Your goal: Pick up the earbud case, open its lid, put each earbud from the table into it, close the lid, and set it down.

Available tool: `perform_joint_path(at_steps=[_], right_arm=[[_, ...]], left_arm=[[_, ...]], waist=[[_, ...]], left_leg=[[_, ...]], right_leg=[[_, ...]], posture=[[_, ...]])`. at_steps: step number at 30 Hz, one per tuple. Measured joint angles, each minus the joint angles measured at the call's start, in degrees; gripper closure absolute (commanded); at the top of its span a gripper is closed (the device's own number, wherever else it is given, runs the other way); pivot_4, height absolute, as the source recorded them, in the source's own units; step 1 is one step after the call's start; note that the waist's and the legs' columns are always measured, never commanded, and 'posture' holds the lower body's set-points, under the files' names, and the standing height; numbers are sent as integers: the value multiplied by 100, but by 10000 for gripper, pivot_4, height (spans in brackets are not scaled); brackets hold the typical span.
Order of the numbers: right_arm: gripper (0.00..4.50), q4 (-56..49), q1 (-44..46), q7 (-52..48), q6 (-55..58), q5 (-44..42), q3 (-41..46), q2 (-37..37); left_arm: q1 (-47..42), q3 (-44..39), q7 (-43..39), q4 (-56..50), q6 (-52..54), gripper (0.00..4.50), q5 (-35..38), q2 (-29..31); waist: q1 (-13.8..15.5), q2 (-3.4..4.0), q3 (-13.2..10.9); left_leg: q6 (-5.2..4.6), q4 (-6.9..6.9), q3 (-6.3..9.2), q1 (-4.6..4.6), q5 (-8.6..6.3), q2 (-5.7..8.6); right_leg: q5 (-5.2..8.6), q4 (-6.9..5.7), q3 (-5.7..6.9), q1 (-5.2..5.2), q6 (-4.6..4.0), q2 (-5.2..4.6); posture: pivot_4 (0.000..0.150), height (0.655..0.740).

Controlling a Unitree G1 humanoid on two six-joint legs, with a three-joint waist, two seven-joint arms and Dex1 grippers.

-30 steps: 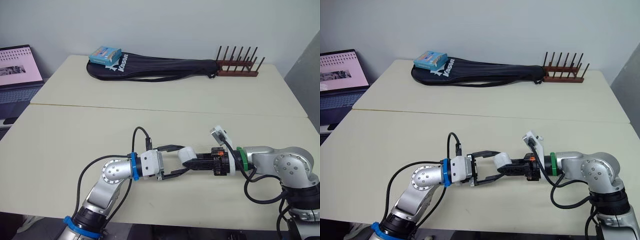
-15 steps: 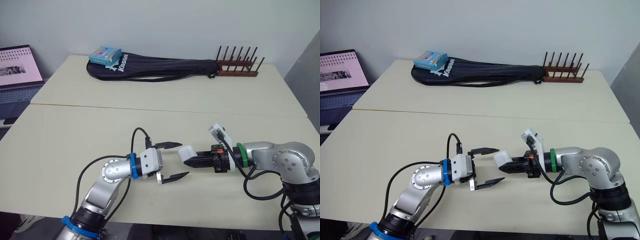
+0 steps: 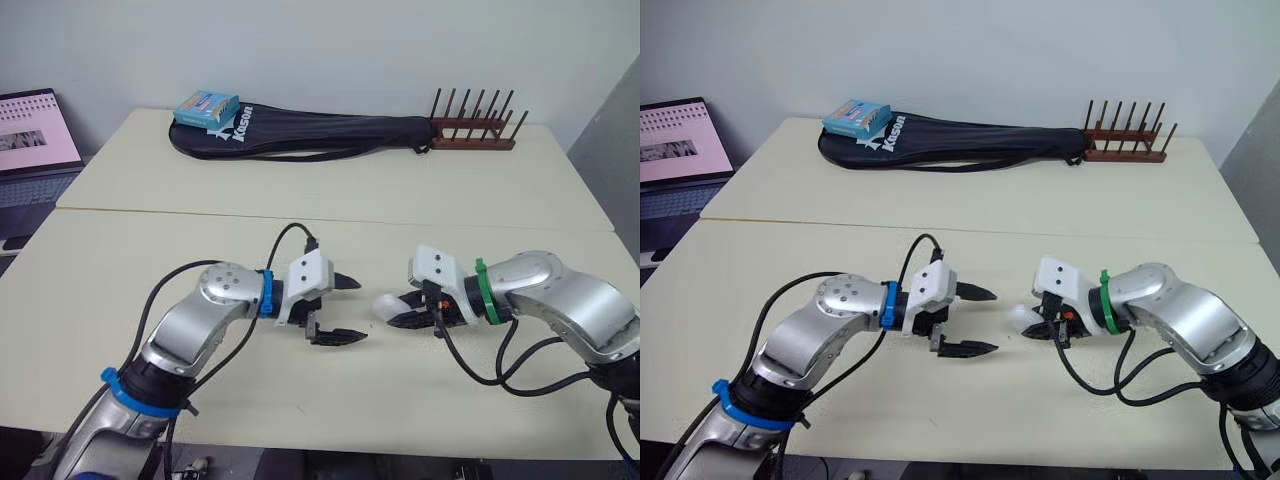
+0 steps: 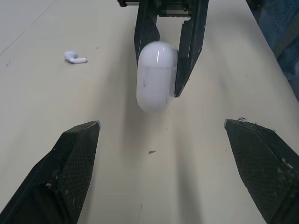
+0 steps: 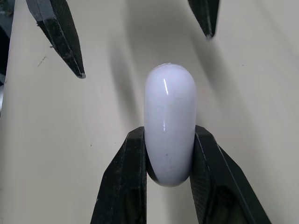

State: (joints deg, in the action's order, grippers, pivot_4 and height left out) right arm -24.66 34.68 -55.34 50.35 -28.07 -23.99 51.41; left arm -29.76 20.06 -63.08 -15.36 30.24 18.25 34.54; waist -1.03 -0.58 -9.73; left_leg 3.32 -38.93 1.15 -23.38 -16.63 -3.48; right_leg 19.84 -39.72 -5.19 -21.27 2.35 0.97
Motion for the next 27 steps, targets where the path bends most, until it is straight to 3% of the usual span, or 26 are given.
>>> perform_joint_path(at_steps=[10,14,22,23,27], right_arm=[[37044,0,17,-248,-67,331,-2,-138],[37044,2,23,-326,-64,431,-2,-218],[37044,35,35,-352,-46,600,0,-279],[37044,37,37,-391,-51,638,0,-279],[37045,37,40,-480,-48,672,0,-282]], left_arm=[[-391,219,-15,458,43,0,-313,-249],[-426,221,-21,514,44,8510,-343,-331],[-423,329,-55,516,198,34697,-320,-484],[-423,331,-105,514,210,36784,-313,-480],[-406,332,-127,485,269,37291,-312,-493]], waist=[[0,0,0],[0,0,0],[0,0,0],[0,0,0],[-1,0,0]], left_leg=[[-4,-3,0,1,5,2],[-3,-4,0,-1,6,1],[-3,-6,0,-1,7,2],[-3,-6,1,-1,7,1],[-3,-6,1,-1,7,2]], right_leg=[[0,-19,-2,-7,0,1],[0,-19,-2,-9,0,0],[0,-23,-1,-9,0,0],[0,-23,-1,-10,0,0],[0,-24,-1,-9,0,0]], posture=[[1500,7274],[1500,7274],[1500,7274],[1500,7274],[1500,7274]])
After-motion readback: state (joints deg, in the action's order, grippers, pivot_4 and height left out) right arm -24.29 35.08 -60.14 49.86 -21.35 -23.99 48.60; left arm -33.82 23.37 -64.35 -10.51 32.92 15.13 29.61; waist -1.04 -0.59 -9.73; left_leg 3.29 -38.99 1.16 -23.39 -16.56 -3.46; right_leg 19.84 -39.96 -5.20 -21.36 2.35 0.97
